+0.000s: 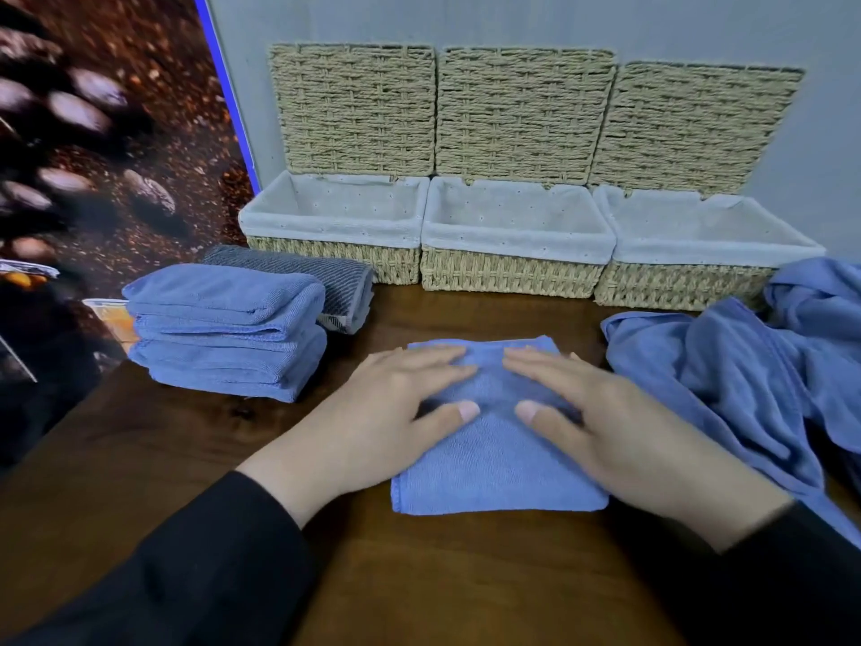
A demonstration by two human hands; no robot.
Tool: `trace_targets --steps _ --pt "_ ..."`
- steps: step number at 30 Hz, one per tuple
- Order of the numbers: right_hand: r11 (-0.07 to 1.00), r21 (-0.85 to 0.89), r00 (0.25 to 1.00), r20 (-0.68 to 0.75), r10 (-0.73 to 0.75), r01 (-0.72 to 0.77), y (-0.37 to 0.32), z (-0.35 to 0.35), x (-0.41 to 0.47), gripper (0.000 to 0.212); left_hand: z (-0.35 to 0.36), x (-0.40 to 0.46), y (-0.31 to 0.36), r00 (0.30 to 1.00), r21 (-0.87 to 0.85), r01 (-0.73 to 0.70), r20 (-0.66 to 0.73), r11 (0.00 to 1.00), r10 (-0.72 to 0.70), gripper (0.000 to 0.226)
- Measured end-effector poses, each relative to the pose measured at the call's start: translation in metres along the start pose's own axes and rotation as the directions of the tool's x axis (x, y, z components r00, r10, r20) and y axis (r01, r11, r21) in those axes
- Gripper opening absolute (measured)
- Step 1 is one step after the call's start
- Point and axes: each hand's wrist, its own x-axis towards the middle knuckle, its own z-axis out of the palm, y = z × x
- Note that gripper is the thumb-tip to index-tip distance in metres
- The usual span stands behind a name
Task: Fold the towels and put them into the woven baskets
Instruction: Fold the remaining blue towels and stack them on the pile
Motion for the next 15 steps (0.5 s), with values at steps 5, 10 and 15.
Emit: trace_targets --steps 5,10,15 --pt "0.990 -0.096 0.973 0.197 0.121 -0.104 0.011 0.010 0.001 0.082 0.001 0.002 -0.004 0.977 0.122 0.046 0.203 0.991 -0.071 0.065" --pt "0.999 0.032 0.999 0.026 0.026 -0.027 0.012 0.011 -0.011 0.064 0.001 0.003 -0.006 0.976 0.107 0.030 0.211 0.994 -0.053 0.062" --pt "0.997 0.022 0.990 0.125 -0.072 0.070 0.011 -0.001 -0.032 0.061 0.000 0.000 -0.011 1.000 0.027 0.002 -0.001 1.000 -0.002 0.055"
